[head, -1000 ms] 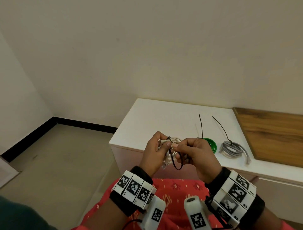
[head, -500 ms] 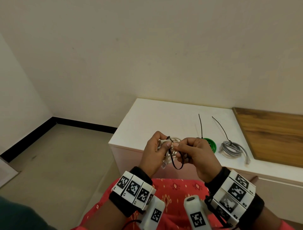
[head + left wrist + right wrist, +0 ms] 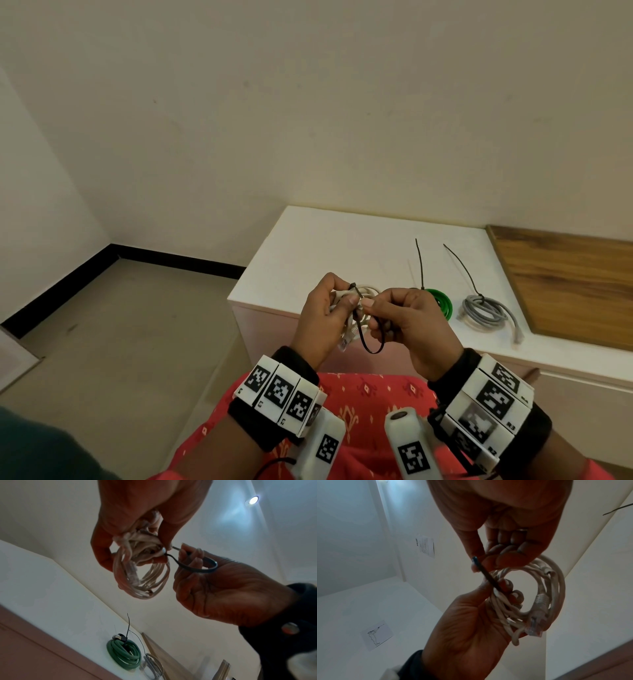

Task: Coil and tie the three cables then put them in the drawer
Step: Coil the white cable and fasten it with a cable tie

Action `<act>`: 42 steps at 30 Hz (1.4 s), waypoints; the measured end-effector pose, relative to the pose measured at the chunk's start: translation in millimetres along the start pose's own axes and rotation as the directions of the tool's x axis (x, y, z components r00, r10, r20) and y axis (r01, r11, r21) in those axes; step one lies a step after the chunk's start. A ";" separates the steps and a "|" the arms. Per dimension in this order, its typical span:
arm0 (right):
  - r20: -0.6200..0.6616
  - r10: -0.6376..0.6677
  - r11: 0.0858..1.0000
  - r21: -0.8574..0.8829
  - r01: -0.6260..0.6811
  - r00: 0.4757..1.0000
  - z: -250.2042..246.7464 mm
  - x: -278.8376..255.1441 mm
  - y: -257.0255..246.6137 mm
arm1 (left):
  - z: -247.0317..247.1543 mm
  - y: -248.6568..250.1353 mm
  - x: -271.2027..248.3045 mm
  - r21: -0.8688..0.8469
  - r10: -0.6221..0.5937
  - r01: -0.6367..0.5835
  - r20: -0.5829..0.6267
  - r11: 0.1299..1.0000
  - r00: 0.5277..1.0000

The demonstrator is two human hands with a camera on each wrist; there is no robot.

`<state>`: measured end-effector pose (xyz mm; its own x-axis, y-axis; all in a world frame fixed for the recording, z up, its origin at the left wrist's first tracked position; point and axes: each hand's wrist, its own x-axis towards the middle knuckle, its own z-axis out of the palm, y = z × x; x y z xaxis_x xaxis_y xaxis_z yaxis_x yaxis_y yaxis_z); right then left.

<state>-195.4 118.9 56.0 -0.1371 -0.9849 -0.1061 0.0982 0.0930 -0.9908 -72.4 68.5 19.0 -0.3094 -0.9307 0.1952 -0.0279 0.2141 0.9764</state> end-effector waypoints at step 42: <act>0.000 0.014 1.000 -0.004 -0.014 1.000 0.5 0.0 0.4 | -0.3 -0.4 -3.2 0.024 0.004 -0.004 -0.012 1.000 1.000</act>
<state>-194.8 118.8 55.6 -0.1361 -0.9834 -0.1196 0.0962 0.1070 -0.9896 -71.1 71.3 18.0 -0.2985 -0.9332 0.2000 -0.0500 0.2246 0.9732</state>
